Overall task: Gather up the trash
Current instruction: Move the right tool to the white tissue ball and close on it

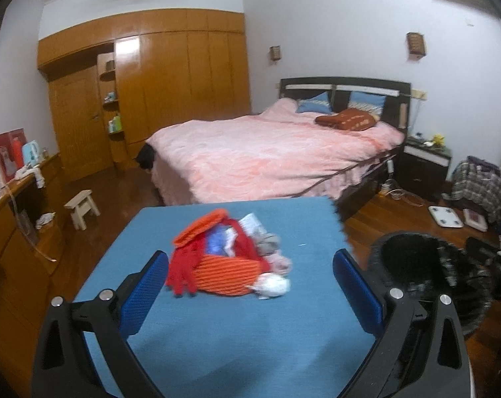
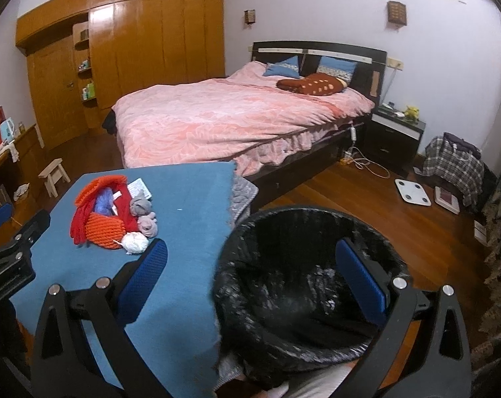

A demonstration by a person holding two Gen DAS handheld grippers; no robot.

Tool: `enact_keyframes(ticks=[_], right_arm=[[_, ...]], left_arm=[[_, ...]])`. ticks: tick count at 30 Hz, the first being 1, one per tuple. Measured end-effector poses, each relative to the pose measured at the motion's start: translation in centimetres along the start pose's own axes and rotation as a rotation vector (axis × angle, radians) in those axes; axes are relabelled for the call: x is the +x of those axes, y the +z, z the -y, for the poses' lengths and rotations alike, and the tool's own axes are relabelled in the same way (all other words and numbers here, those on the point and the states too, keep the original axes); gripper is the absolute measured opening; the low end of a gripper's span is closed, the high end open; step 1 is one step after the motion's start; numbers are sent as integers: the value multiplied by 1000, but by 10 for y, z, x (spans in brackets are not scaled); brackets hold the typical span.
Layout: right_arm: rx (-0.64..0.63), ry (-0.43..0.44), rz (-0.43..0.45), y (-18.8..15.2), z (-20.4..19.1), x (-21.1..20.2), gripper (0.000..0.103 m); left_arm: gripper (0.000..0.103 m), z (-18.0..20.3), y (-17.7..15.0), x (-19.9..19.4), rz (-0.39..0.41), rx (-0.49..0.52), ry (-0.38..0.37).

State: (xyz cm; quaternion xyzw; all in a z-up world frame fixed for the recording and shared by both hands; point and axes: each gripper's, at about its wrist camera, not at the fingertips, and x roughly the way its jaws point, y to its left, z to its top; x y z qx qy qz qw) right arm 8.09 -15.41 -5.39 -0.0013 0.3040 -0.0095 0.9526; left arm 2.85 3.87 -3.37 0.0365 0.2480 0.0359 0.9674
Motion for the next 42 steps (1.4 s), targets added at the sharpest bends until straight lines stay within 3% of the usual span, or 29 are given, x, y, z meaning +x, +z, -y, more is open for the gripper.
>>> enact_keyframes(ticks=[9,26,30,34,42], right_arm=[[-48,110,4,3,-57,53,98],[-125,174,-163,-34,-145,191,94],[-156,193,-197,-39,-159,205,82],[-190,202,-232,-44,-170,218,79],[-223,261,-301,-51,-184,227,48]], left_arm=[[97,-60,-25,54,-78,-5,129],[97,-107,-60,142,-163,-74,116],[96,-115,-69,155,-195,-106,102],[95,-119,-78,163,-223,-116,111],[95,-117,-85,167,-236,-109,123]])
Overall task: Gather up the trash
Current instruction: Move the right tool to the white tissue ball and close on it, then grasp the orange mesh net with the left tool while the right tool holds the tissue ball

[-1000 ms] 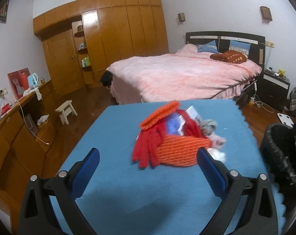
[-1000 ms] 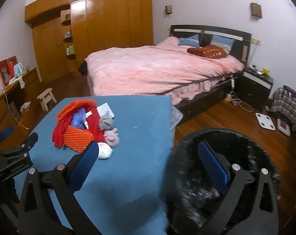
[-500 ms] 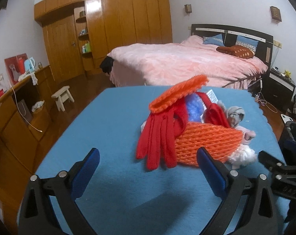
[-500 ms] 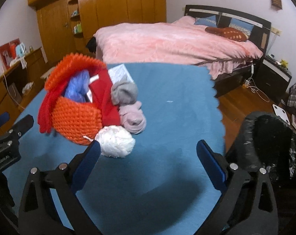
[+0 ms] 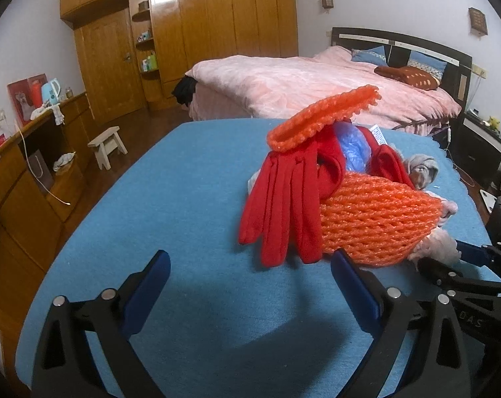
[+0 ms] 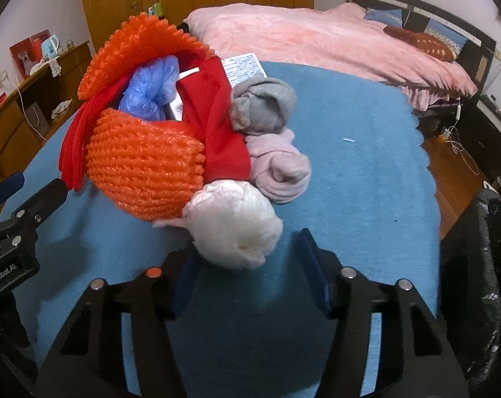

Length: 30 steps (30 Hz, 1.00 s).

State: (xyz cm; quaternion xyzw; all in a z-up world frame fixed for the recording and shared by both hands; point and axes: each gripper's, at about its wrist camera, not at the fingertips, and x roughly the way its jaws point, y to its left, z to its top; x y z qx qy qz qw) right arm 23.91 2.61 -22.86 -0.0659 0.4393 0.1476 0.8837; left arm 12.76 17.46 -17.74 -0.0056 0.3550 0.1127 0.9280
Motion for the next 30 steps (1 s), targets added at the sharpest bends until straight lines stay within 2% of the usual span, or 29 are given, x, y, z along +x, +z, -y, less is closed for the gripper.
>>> enact_keyframes(ticks=[2,8,13,19,22,28,29,30], right_arm=[[-19,11,4,-2,-4,-2,40],[-14,12,11,-3,-8,-4,30],[23,11,27,-7,4,-16,29],[44,-56,30,-15,28,-28,29],[65,-85,27,-18,43,-28,29],[127,-90,17,-19,65,-19,29],[127,-90,15,-20,66,-17,29],[125,-92,15,-20,65,-17,30]], left_arm=[[95,0,0,1,0,1,1],[94,7,-1,0,7,30,-3],[91,14,0,-7,25,32,-39],[90,41,0,-16,46,71,-114],[90,55,2,-14,47,88,-140],[90,75,9,-5,46,104,-164],[88,78,10,-2,45,109,-161],[81,82,12,0,42,116,-156]])
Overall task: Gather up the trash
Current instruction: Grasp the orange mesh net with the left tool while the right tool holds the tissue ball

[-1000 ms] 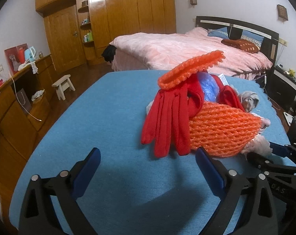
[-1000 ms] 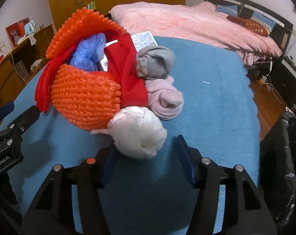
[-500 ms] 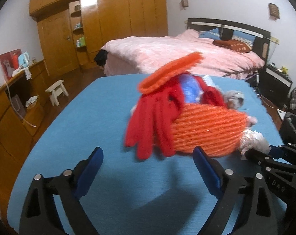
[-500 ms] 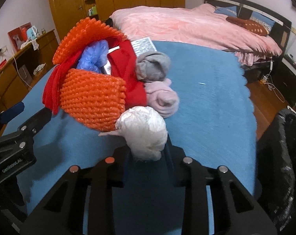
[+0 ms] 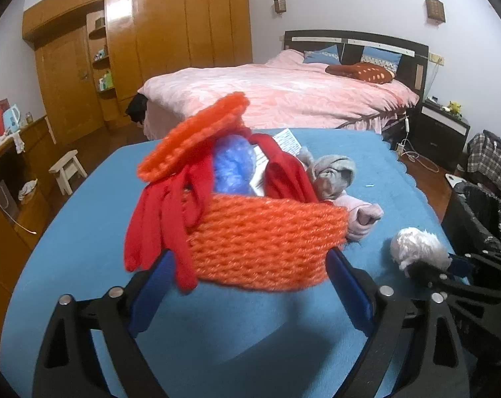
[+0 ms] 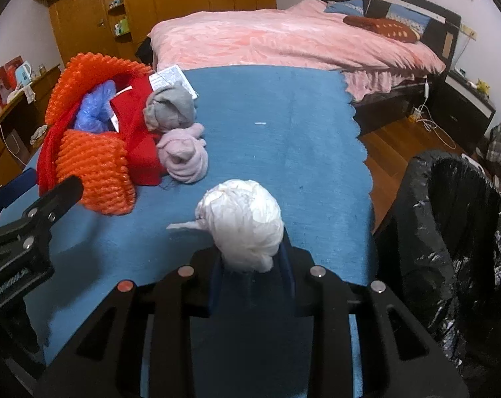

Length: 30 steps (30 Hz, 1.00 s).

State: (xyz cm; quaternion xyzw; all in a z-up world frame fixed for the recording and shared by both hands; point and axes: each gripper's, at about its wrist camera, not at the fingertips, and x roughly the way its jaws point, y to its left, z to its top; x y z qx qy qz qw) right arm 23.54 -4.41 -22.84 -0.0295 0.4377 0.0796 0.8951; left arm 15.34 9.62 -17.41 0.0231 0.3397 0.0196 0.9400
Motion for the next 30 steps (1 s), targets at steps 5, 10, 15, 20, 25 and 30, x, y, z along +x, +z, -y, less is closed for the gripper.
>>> enact_keyframes(ticks=[5,10,15,20,25,30], right_arm=[[-4,-3,-2,-2,-1,1,30],[-12,-11,-3,-4,-3,1,31],[-13,-12,-2,-4,-3,0,31],[-6,-5,0,-5,-1,-1,31],[9,0,4,-6,1,-5,31],[22,4,2,-5,2,-6,31]], left_arm=[[64,11,2,14,-34,39,-22],[40,14,2,21,-59,46,-40],[13,2,0,21,-69,-9,-90],[3,3,-1,7,-13,4,-98],[3,10,-6,-6,-11,31,-143],[34,13,-1,1,-30,27,-101]])
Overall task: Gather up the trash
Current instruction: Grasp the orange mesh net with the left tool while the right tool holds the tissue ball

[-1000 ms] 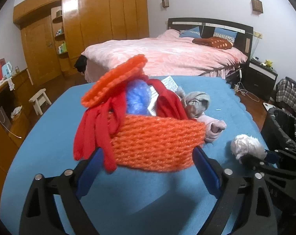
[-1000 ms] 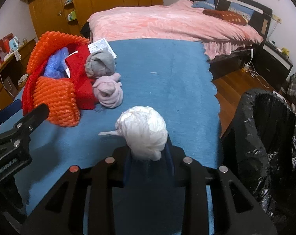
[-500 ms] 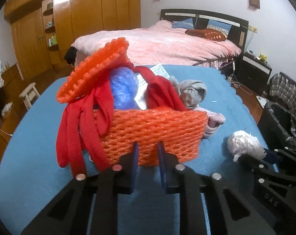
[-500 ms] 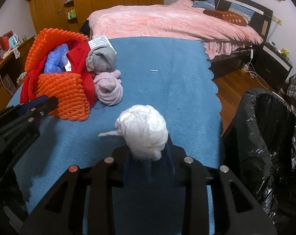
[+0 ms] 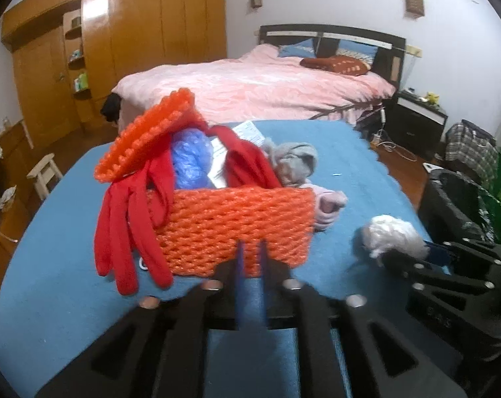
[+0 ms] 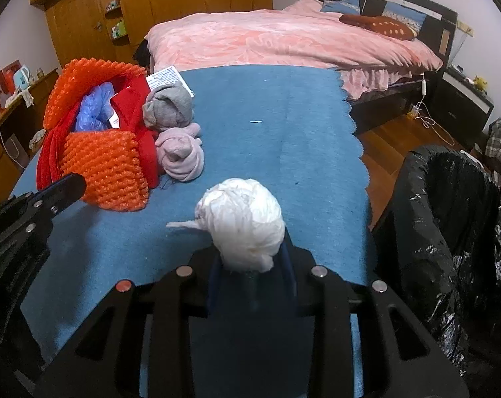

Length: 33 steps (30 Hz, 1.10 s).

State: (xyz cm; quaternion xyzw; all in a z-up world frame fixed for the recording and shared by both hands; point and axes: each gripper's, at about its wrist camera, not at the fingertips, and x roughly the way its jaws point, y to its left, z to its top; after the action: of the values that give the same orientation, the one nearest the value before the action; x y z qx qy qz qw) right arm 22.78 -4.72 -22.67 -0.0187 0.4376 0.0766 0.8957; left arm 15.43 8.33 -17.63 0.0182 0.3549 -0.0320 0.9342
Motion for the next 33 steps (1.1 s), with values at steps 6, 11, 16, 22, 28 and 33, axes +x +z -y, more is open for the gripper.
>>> enact_keyframes(ticks=[6,11,16,22,28,33], right_arm=[[-8,-2,-5,0,-2,2,32],[-14,-5,-6,-1,-3,3,33],[-19,-8,-5,-2,-4,3,34],[-13,-5,-2,-2,-4,-1,34],[-8,2,4,-4,-4,-5,34],[-5,0,8,-3,0,-8,34]], left_arm=[[63,-6,5,18,-27,-36,68],[40,-3,5,33,-90,-20,68],[14,-6,4,31,-87,-30,58],[0,-1,-5,2,-40,-26,2],[0,12,-13,-8,-46,3,-27],[51,8,1,11,-57,-35,9]])
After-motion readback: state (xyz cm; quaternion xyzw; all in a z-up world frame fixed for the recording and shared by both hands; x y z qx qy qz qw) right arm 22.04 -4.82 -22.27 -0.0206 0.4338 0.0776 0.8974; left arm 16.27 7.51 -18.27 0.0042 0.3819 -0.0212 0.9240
